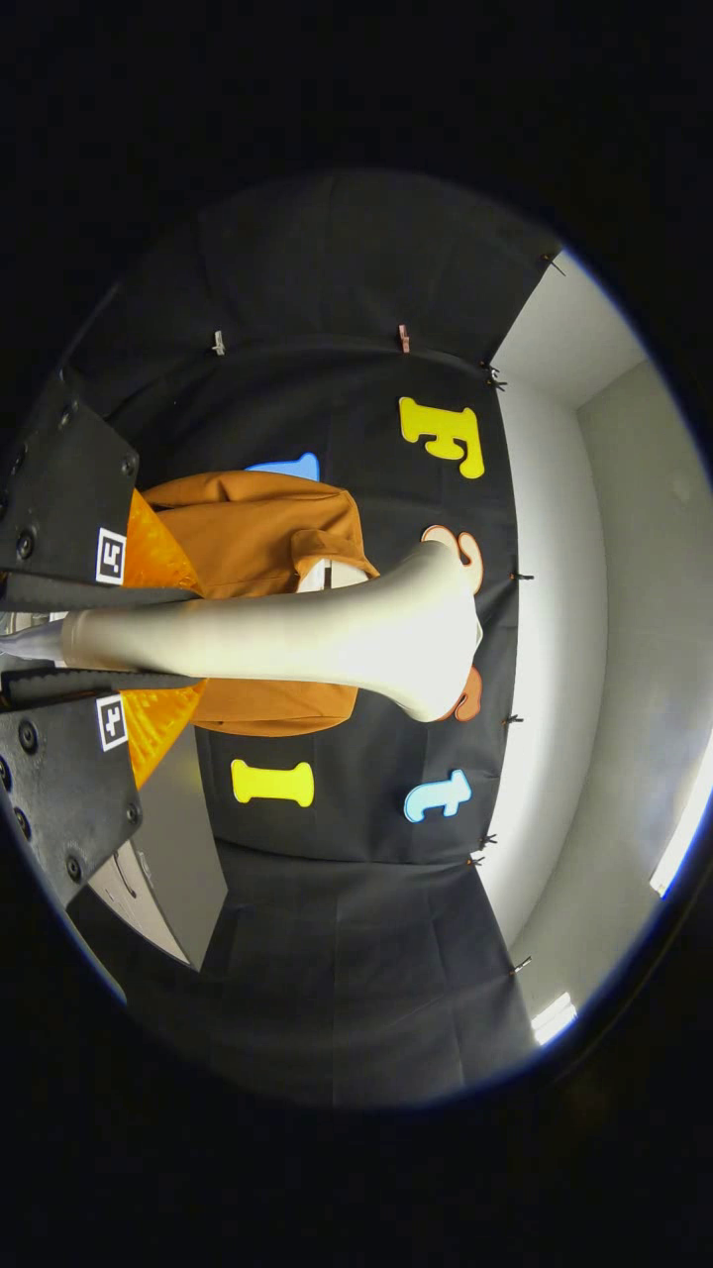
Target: Iron the clothes twice with a garment steamer, once on the left side and once on the right side.
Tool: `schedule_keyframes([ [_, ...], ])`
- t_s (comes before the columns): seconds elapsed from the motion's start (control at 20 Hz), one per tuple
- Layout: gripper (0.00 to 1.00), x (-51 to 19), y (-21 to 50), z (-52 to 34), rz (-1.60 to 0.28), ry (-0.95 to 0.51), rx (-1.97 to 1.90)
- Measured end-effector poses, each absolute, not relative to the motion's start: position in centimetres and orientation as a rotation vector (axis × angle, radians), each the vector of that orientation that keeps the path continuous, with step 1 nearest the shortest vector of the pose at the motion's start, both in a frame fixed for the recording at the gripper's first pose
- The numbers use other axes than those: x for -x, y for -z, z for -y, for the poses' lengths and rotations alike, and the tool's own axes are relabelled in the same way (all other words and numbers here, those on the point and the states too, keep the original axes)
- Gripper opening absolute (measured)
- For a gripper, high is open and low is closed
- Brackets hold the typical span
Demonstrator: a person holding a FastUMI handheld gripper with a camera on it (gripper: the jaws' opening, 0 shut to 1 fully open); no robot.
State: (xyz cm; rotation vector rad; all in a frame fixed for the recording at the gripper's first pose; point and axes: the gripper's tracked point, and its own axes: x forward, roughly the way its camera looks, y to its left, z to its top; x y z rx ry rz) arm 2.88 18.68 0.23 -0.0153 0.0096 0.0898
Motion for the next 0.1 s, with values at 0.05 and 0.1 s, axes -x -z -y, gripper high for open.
schedule_keyframes([
  [0.05,0.26,-2.74,-0.28,-18.8,-0.01,-0.094,0.016],
  [0.1,0.26,-2.85,-0.31,-18.85,-0.01,-0.096,0.017],
])
